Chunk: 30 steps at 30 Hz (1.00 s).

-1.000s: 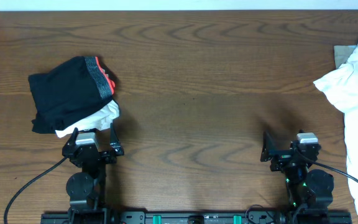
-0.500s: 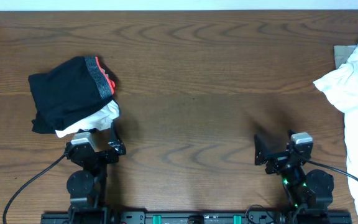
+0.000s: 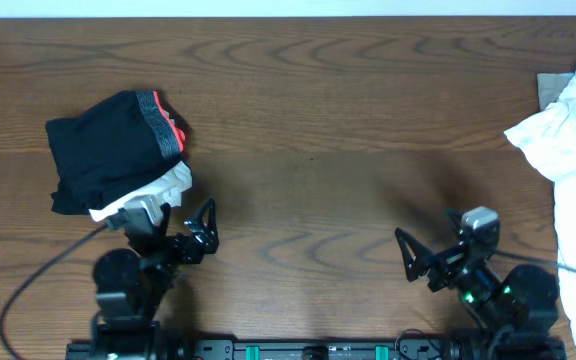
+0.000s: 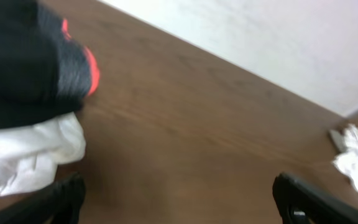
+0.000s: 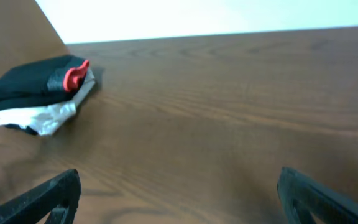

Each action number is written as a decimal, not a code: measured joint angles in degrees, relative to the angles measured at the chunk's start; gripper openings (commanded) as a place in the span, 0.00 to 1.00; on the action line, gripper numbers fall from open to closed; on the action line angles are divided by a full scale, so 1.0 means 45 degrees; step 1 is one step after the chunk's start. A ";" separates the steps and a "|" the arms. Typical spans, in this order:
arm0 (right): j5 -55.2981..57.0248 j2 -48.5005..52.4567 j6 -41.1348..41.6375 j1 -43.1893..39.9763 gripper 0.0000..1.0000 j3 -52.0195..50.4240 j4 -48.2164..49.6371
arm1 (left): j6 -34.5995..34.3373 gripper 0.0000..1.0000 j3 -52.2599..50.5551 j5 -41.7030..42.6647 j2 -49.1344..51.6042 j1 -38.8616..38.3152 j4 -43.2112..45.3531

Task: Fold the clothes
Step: 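Grasp the white PUMA t-shirt with the right gripper and drag it leftward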

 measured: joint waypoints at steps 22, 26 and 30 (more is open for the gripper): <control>0.0801 1.3483 0.0481 -0.0087 0.99 1.0715 -0.6460 | 0.1069 0.98 1.0341 0.0015 0.8403 0.0000 -1.0443; 0.3502 1.5562 0.1093 -0.0743 0.99 1.3056 -0.7713 | 0.1156 0.98 1.0341 0.0010 0.8796 0.0000 -1.0491; 0.5022 1.7636 0.1365 -0.2069 0.96 1.4926 -0.7990 | 0.1409 0.98 1.0346 -0.0083 0.8961 0.0000 -1.0865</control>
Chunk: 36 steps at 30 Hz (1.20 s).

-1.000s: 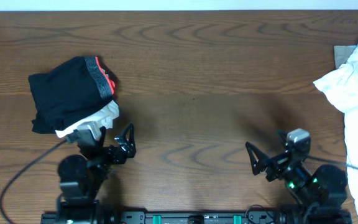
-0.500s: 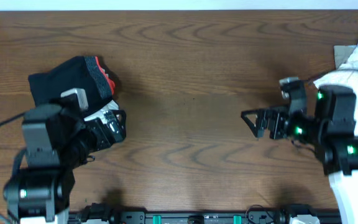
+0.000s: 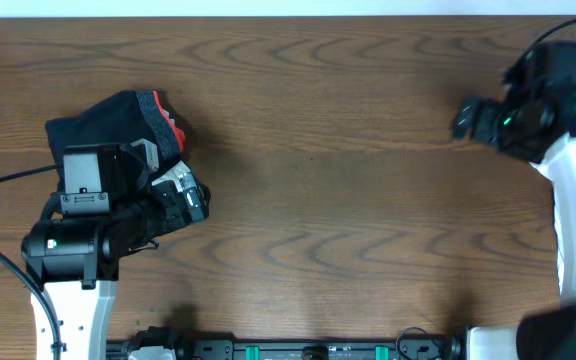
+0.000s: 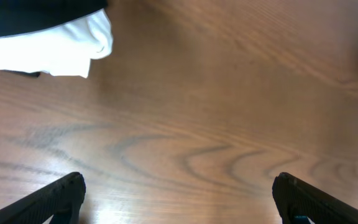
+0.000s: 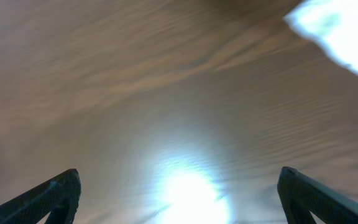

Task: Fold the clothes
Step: 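Grasp the white PUMA t-shirt with the right gripper and drag it leftward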

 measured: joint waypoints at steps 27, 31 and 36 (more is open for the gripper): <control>0.1491 0.7708 0.0486 -0.2603 0.78 0.0787 0.6630 | 0.0369 0.98 -0.0005 -0.0345 0.0073 0.0000 -0.0743; 0.1710 0.8038 0.0427 -0.2603 0.60 0.0840 0.6800 | 0.0384 0.98 0.0000 -0.0359 0.0078 0.0000 -0.0729; 0.2055 0.8150 0.0403 -0.2633 0.01 0.0942 0.6747 | 0.0413 0.98 0.0000 -0.0389 0.0083 0.0000 -0.0729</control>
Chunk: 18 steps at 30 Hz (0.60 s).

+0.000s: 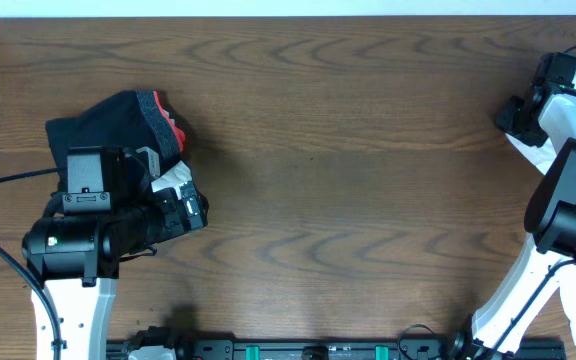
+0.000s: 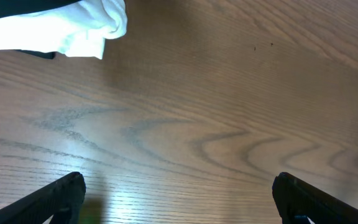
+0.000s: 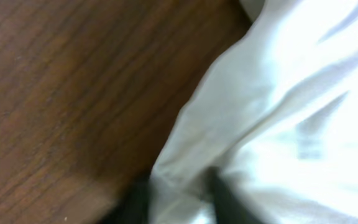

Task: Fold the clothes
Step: 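Grasp the white PUMA t-shirt with the right gripper and drag it leftward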

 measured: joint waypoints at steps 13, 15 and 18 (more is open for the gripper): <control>-0.2137 -0.1700 -0.0656 0.0617 0.01 -0.0010 -0.0976 | 0.0005 0.98 0.0000 -0.0005 0.0005 0.0000 0.0010; -0.3147 -0.2905 -0.0840 0.1151 0.01 -0.0010 -0.0986 | 0.0005 0.98 -0.0005 -0.0005 0.0005 0.0000 0.0005; -0.4255 -0.4745 -0.0971 0.2278 0.01 0.0010 -0.1039 | 0.0005 0.98 0.0000 -0.0005 0.0005 0.0000 0.0049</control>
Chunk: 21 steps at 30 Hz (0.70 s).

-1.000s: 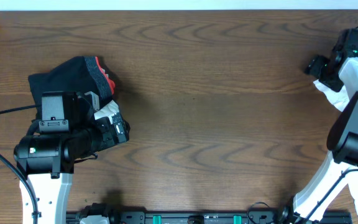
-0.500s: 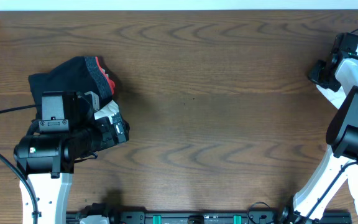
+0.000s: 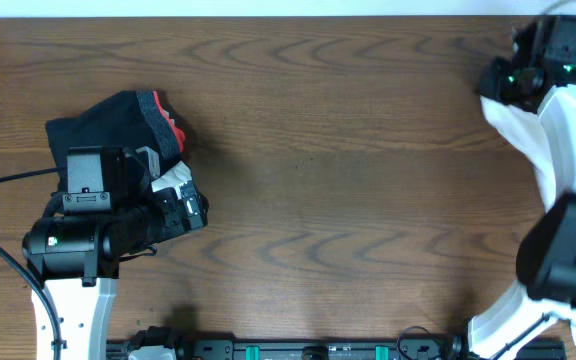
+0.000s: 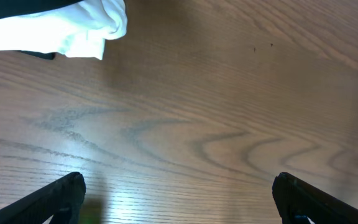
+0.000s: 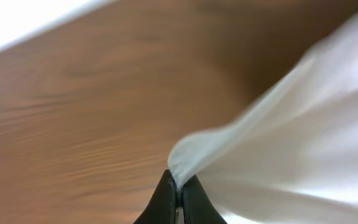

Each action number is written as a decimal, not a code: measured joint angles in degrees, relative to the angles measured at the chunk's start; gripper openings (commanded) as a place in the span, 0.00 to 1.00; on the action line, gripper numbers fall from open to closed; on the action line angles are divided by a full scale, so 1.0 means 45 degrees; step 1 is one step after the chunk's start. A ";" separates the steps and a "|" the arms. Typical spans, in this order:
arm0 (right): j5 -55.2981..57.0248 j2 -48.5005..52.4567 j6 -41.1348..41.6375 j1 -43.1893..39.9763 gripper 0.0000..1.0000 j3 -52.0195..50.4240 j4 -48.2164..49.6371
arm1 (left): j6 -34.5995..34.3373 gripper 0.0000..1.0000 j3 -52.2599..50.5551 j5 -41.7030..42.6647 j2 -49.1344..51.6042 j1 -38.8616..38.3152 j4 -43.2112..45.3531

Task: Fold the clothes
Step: 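Grasp the white PUMA t-shirt with the right gripper and drag it leftward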

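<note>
A white garment (image 3: 513, 115) hangs at the table's far right, and my right gripper (image 3: 490, 78) is shut on its edge. The right wrist view shows the shut fingertips (image 5: 166, 193) pinching a fold of the white garment (image 5: 291, 155) above the wood. At the left lies a stack of folded clothes: a black piece with a grey and red waistband (image 3: 108, 130) on top of a white piece (image 3: 175, 180). My left gripper (image 3: 196, 208) stands open just right of that stack, nothing between its fingers (image 4: 61, 196). The white piece (image 4: 73, 31) shows at the top left of the left wrist view.
The brown wooden table (image 3: 348, 150) runs across the whole view between the two arms. The left arm's cable trails off the left side. The table's far edge lies along the top of the overhead view.
My right gripper, then down on the white garment at the right edge, is now shut on a fold and has moved a little left and farther back with it. The left arm is unchanged.
Both arms were low at the front edge, grippers open, the white garment heaped at the far right. Then the left arm stood beside the folded stack and the right arm was near the garment. Then the right gripper was on the cloth, and now it holds it.
</note>
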 measured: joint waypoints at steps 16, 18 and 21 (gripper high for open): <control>-0.1656 0.0321 -0.0219 0.9112 0.01 0.0112 -0.0743 | 0.0680 0.98 0.3167 -0.1239 -0.0019 0.0000 -0.0092; -0.1603 0.0597 -0.0257 1.0205 0.02 0.0112 -0.0670 | 0.0782 0.98 0.3191 -0.1375 -0.0024 0.0000 -0.0238; -0.1253 0.0874 -0.0316 1.1555 0.28 0.0092 -0.0680 | 0.0923 0.98 0.3191 -0.1627 -0.0024 0.0000 -0.0510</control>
